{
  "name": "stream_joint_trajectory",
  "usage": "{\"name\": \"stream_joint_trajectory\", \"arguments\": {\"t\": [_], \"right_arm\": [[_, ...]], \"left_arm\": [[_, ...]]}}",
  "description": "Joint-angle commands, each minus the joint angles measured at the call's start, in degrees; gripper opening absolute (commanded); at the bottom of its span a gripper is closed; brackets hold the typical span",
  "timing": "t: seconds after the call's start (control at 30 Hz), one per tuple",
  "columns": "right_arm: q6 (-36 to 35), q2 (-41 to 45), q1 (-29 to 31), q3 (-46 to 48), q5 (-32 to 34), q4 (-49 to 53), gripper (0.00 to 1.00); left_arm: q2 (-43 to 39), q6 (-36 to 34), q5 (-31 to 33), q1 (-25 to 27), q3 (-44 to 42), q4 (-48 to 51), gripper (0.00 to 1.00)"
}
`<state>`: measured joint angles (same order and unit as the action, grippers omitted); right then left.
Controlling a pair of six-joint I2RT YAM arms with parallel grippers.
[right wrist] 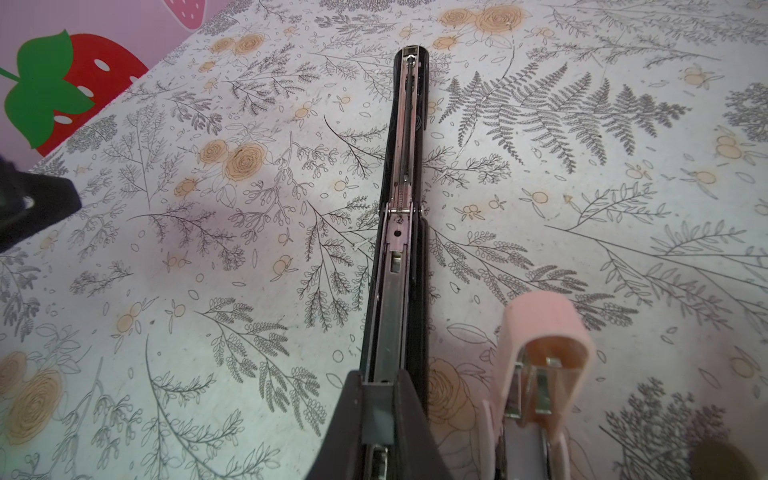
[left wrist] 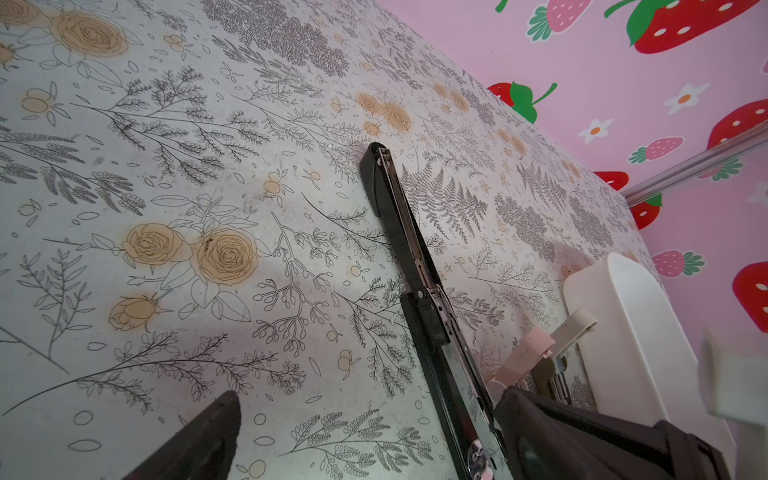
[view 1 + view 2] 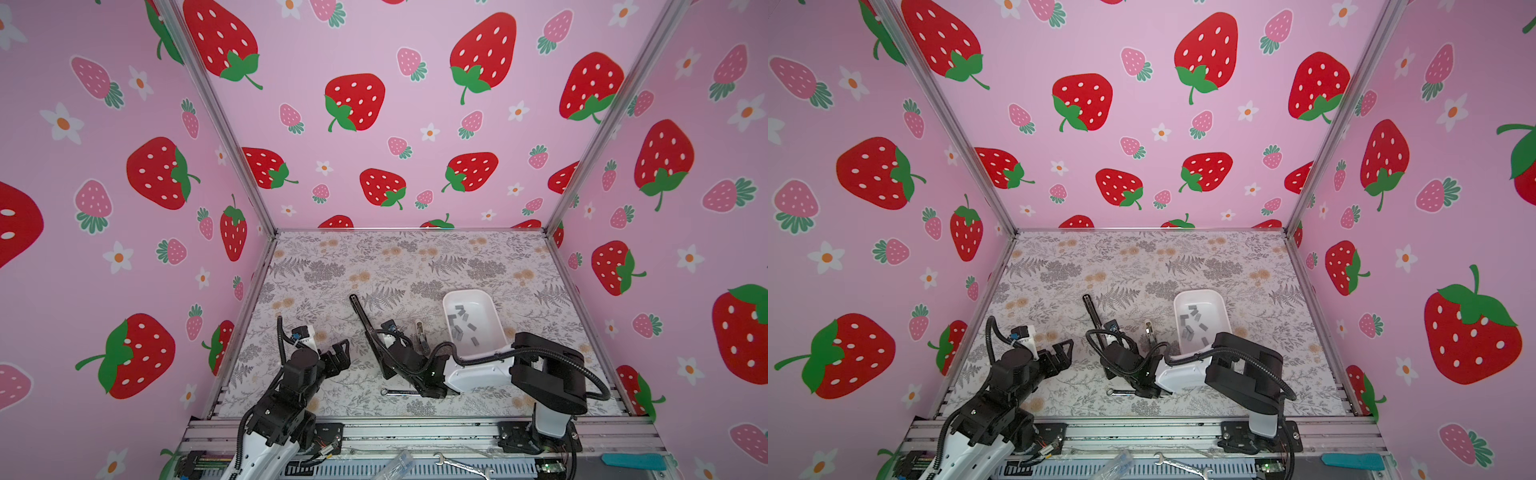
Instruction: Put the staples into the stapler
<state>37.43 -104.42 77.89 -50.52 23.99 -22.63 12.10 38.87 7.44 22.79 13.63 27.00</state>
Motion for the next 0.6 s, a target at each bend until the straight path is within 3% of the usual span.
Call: {"name": "stream_joint_trajectory", "arguments": {"t": [0.0, 0.57], "right_arm": [[1.22, -1.14, 0.39, -0.67, 1.1, 0.48, 0.06], [2.56, -0.89, 0.48, 0.99, 0.44, 0.48, 0.06]], "left_arm": [[-0.79, 0.07, 0.38, 0.15, -0.45, -0.38, 0.99], [-0.76, 0.01, 0.38, 0.14, -0.46, -0.37, 0.99]]}}
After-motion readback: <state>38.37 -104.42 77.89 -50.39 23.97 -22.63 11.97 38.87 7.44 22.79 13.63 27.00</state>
